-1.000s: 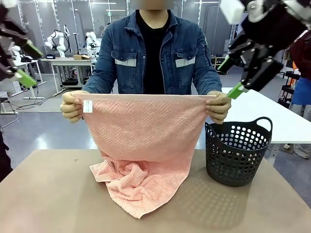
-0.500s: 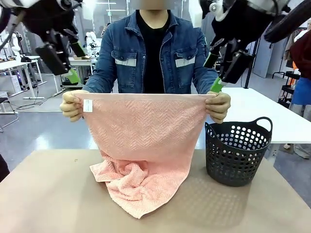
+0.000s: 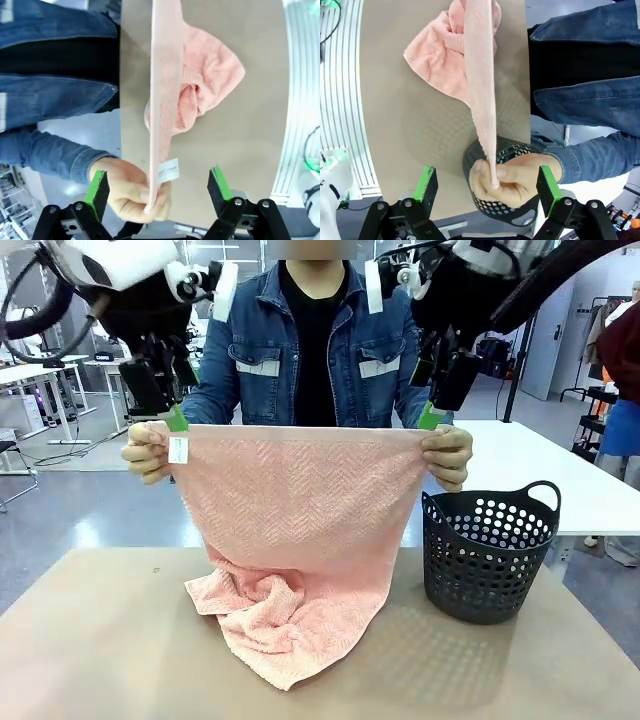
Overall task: Fold the towel.
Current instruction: Grab the top end of the 100 cm Hotel Towel extended by the human.
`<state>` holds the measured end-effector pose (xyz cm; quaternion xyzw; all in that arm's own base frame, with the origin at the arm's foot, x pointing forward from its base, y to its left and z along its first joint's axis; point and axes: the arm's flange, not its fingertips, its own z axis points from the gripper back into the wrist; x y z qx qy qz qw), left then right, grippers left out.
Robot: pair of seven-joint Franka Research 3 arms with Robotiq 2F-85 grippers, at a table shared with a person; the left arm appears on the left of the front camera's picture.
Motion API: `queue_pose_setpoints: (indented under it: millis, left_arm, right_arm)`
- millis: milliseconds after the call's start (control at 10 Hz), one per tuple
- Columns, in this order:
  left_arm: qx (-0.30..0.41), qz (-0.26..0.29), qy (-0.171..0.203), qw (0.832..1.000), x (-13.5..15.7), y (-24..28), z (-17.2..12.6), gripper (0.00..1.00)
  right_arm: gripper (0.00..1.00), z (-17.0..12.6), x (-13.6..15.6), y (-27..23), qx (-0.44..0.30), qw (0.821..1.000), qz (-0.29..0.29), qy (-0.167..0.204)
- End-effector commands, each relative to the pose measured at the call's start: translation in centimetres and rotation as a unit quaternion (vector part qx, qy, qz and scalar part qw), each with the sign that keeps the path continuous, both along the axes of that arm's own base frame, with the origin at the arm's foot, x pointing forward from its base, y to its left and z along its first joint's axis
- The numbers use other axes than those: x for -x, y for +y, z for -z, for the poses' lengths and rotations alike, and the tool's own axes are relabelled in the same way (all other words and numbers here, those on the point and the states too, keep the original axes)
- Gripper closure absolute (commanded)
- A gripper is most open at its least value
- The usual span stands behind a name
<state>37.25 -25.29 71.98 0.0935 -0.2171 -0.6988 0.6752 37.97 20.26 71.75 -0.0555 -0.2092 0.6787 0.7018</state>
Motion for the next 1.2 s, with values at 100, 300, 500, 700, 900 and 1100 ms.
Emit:
queue_pose_setpoints:
  millis: [100,300,500,700,900,1100]
  left_arm:
    - [-0.014,-0.006,0.044,0.999,-2.0,-0.7,0.8,0.00]
    - [-0.014,-0.006,0.060,0.998,-3.6,-0.5,2.3,0.00]
    - [-0.009,-0.002,0.074,0.997,-4.4,-0.4,3.5,0.00]
    - [-0.017,-0.004,0.086,0.996,-5.0,-0.5,4.7,0.00]
    - [-0.016,0.001,0.088,0.996,-5.3,-0.5,5.1,0.00]
    - [-0.011,-0.005,0.089,0.996,-5.6,-0.3,5.5,0.54]
  right_arm:
    - [0.00,1.0,-2.2,1.1,0.011,0.999,0.025,0.024]
    - [0.00,2.7,-4.0,1.6,0.008,0.999,0.026,0.030]
    - [0.00,4.2,-5.0,2.1,0.018,0.999,0.023,0.043]
    - [0.00,5.7,-5.7,2.6,0.027,0.998,0.020,0.057]
    - [0.04,6.5,-5.9,3.0,0.033,0.998,0.006,0.060]
    - [0.62,7.2,-6.3,3.2,0.050,0.997,-0.007,0.052]
